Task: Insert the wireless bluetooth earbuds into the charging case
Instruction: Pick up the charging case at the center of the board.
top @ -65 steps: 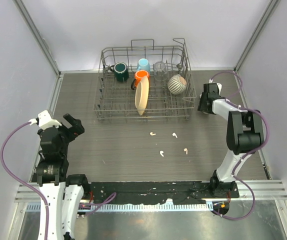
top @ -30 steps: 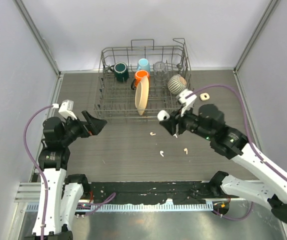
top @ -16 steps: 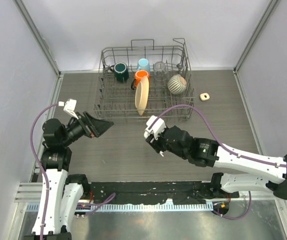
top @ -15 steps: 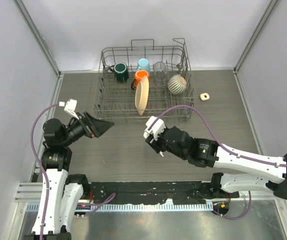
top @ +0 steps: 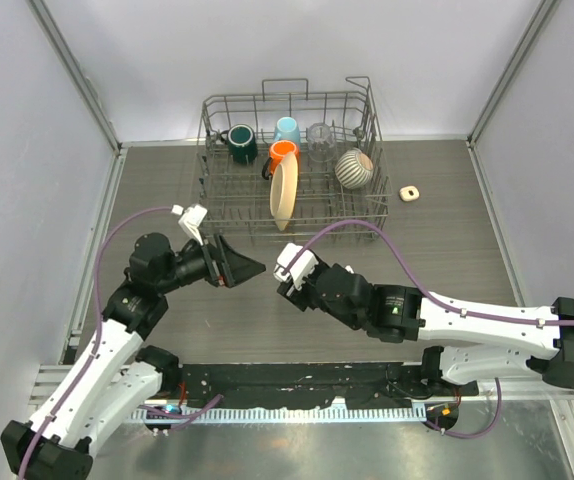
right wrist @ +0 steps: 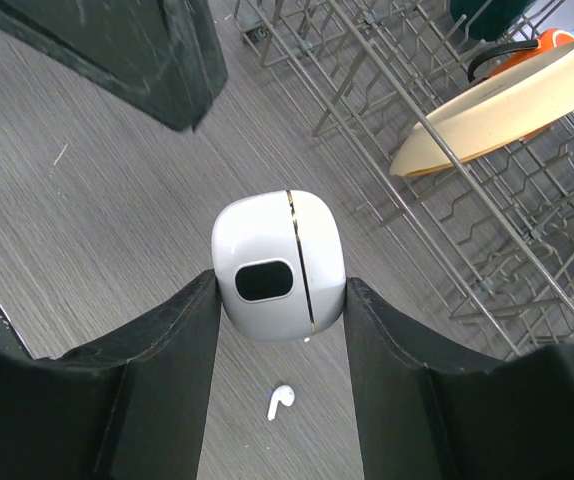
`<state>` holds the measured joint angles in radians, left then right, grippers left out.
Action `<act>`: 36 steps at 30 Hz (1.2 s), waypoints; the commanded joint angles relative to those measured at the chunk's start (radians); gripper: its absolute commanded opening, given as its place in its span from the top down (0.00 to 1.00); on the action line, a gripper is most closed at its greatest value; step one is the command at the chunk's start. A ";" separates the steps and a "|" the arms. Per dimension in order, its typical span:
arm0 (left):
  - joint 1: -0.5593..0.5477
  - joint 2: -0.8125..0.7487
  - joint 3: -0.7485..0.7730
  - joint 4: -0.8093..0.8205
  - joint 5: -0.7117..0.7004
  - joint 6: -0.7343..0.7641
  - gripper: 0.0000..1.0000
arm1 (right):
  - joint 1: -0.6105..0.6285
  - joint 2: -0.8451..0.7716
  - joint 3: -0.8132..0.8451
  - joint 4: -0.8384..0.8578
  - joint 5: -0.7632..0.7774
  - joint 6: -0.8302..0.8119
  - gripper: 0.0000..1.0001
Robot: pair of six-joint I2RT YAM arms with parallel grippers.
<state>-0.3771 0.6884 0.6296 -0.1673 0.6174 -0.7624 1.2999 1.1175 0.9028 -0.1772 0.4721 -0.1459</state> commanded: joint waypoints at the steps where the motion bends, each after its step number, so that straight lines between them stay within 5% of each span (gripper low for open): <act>1: -0.052 0.023 -0.007 0.118 -0.036 -0.023 0.02 | 0.009 -0.021 0.002 0.090 0.002 0.003 0.99; 14: -0.206 0.152 0.044 0.147 -0.111 0.011 0.11 | 0.010 -0.021 0.007 0.090 -0.029 0.019 0.99; 28: -0.243 0.191 0.047 0.207 -0.068 0.014 0.49 | 0.012 -0.024 0.005 0.096 -0.043 0.022 0.99; 36: -0.246 0.206 0.050 0.218 -0.036 0.025 0.99 | 0.010 -0.030 0.001 0.111 -0.058 0.031 0.96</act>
<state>-0.6216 0.8837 0.6468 0.0109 0.5594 -0.7761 1.3006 1.1172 0.8970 -0.1505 0.4385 -0.1295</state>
